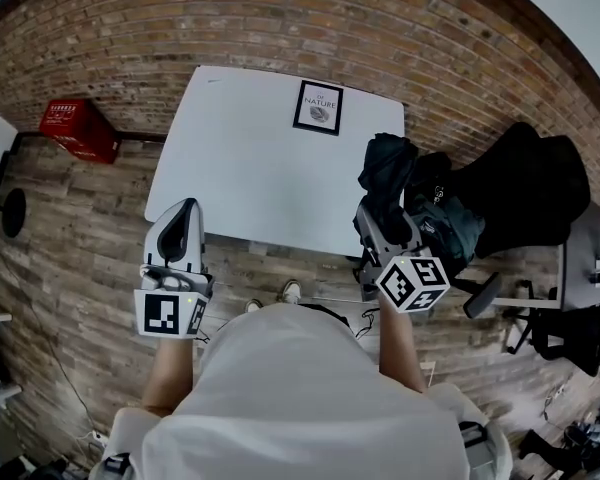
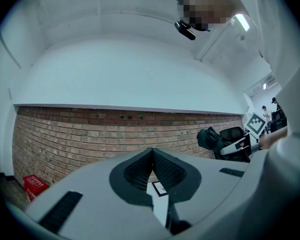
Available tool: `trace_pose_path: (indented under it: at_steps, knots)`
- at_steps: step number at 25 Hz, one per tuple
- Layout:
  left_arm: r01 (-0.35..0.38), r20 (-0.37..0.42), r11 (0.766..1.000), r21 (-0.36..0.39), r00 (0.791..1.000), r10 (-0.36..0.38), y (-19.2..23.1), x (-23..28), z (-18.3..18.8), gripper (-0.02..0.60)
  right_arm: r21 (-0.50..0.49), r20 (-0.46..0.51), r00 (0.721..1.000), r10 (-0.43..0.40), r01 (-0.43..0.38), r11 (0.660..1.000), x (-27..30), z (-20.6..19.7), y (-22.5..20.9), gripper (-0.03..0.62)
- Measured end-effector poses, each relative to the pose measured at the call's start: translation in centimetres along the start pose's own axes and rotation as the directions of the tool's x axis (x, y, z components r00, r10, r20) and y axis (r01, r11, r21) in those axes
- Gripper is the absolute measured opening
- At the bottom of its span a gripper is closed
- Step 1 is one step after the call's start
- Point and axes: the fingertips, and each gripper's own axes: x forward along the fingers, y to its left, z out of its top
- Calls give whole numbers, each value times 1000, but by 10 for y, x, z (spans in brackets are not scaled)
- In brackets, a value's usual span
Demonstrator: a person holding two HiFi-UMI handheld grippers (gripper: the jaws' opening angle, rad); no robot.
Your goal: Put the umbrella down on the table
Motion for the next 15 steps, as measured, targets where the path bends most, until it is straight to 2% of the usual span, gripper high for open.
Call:
trace_pose_path:
  at_steps: [4,10,15]
  knots:
    - [-11,-18,1000,-6,1000,11,1,-3,-7,23,-3,-13,1000,9,-9,1000,4,-2,0,235]
    - [-64,-44,998,-11,997,63,11,-14,-15,23,5,-55,998,35,-35,999,18,-14,2,235]
    - [-104,-55,994,-16,993,103,19,-21,-19,23,8,-129,988,82,-81,997,45,-37,7,235]
